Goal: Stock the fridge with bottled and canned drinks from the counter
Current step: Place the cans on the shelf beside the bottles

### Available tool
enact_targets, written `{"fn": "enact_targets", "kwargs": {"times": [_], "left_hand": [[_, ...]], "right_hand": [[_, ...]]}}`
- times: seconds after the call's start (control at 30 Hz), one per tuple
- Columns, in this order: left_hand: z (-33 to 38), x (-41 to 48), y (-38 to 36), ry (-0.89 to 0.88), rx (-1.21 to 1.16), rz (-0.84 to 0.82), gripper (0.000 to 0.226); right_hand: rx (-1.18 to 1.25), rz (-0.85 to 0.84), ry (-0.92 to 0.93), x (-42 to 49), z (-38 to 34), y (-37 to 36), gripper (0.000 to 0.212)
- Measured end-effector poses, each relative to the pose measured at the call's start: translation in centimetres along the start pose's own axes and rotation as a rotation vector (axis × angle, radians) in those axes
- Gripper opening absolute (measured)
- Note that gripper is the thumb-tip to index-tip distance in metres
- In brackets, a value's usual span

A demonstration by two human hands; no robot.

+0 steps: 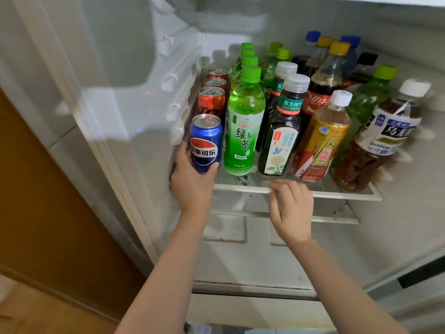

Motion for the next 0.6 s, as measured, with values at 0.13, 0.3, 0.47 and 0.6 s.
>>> {"fn": "enact_targets", "kwargs": {"times": [0.13,0.3,0.47,0.6], "left_hand": [[-0.01,0.04,0.19,0.006,0.009,0.049,0.08],[0.11,-0.1,0.44,0.002,0.045,0.064,0.074],[0.4,-0.07,0.22,-0.022,0.137,0.022,0.069],[0.48,-0.09,0.25,0.0,0.139,0.022,0.068]], "right_hand": [[-0.025,-0.005,0.023,-0.15,-0.08,-0.14,0.02],[-0.071,-0.014,0.042,0.01,-0.14,-0.23,0.021],[-0.073,-0.007,0.025,-0.12,-0.25,-0.23,0.021],[-0.075,-0.011,0.028,-0.13,-0.14,-0.16,0.02]]}}
Point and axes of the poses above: each hand's wrist, its own x-axis towards the middle knuckle, its own y-axis out of the back of the hand, z = x × y, the point moved 10 cm from there along x, towards the middle knuckle, and after that the axes turned 3 degrees about -z, right-handed, at the moved point
